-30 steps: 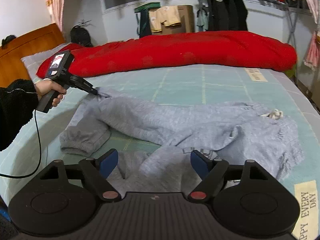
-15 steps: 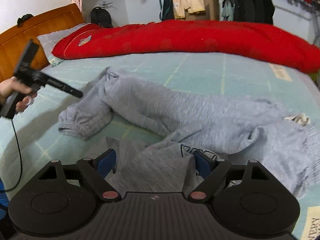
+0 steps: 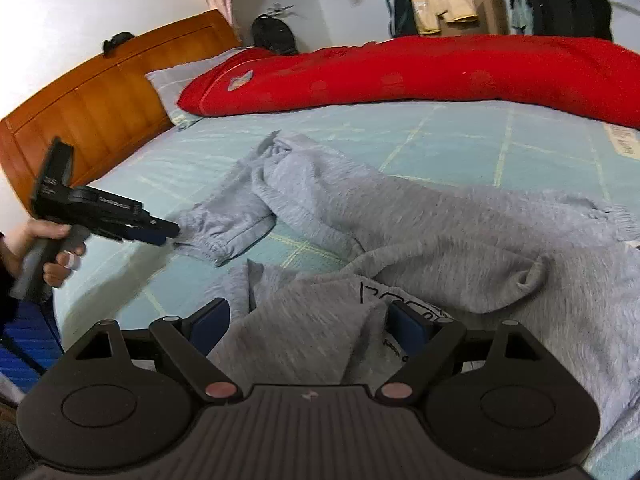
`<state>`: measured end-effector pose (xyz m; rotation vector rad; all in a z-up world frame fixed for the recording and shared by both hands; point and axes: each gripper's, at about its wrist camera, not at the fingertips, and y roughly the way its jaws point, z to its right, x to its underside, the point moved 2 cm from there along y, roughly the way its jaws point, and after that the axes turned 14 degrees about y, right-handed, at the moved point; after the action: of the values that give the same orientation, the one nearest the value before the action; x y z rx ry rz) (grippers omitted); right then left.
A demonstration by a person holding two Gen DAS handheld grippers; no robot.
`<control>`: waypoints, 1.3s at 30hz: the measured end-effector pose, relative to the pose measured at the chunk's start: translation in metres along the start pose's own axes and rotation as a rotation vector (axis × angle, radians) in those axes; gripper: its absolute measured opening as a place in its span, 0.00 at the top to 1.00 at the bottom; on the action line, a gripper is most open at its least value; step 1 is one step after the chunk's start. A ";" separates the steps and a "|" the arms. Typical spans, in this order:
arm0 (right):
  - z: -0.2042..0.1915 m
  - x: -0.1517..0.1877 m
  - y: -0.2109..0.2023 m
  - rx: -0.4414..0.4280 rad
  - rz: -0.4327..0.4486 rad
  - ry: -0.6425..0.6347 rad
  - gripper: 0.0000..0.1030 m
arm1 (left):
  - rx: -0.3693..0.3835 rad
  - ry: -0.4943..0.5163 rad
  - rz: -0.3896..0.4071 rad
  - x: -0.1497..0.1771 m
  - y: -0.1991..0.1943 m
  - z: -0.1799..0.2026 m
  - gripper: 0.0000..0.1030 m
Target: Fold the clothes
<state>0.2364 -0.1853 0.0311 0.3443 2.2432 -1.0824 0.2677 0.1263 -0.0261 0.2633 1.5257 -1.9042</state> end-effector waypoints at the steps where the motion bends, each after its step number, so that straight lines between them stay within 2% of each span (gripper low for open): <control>1: 0.001 -0.001 0.000 -0.010 -0.007 -0.005 0.13 | 0.006 -0.038 0.012 0.003 0.002 -0.004 0.51; 6: 0.005 -0.002 0.001 -0.045 -0.034 -0.024 0.13 | 0.087 -0.232 0.082 0.004 0.023 -0.031 0.48; 10: 0.007 -0.001 0.005 -0.050 -0.045 -0.004 0.13 | 0.173 -0.295 0.156 0.002 0.035 -0.039 0.43; 13: 0.005 0.000 0.008 -0.035 -0.048 -0.004 0.13 | 0.256 -0.348 0.204 0.015 0.040 -0.039 0.43; 16: 0.002 0.001 0.010 -0.015 -0.042 0.003 0.13 | 0.381 -0.357 0.209 0.039 0.042 -0.029 0.43; 17: 0.002 0.002 0.011 -0.007 -0.038 0.007 0.13 | 0.387 -0.333 0.216 0.042 0.043 -0.027 0.43; 18: 0.001 0.002 0.011 0.002 -0.035 0.016 0.13 | 0.384 -0.311 0.216 0.039 0.046 -0.027 0.44; 23: -0.008 0.002 0.016 0.075 -0.031 0.026 0.13 | 0.473 -0.345 0.220 -0.001 0.077 -0.036 0.45; 25: -0.013 0.002 0.018 0.115 -0.021 0.029 0.13 | 0.462 -0.317 0.220 -0.005 0.082 -0.027 0.49; 27: -0.019 0.003 0.017 0.154 -0.006 0.039 0.13 | 0.443 -0.254 0.191 -0.004 0.079 -0.022 0.70; 28: -0.022 0.003 0.016 0.170 0.001 0.041 0.13 | 0.443 -0.247 0.161 -0.003 0.079 -0.025 0.83; 29: -0.026 0.002 0.015 0.187 0.009 0.041 0.13 | 0.442 -0.239 0.132 -0.002 0.080 -0.028 0.89; 33: -0.039 -0.005 0.011 0.257 0.044 0.021 0.13 | 0.425 -0.155 0.095 -0.016 0.064 -0.047 0.89; 39: -0.067 -0.025 0.013 0.313 0.111 -0.025 0.13 | 0.290 0.057 0.097 -0.062 0.029 -0.087 0.90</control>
<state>0.2345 -0.1244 0.0707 0.5749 2.0059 -1.3708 0.3110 0.2270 -0.0410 0.5146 1.2442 -2.0522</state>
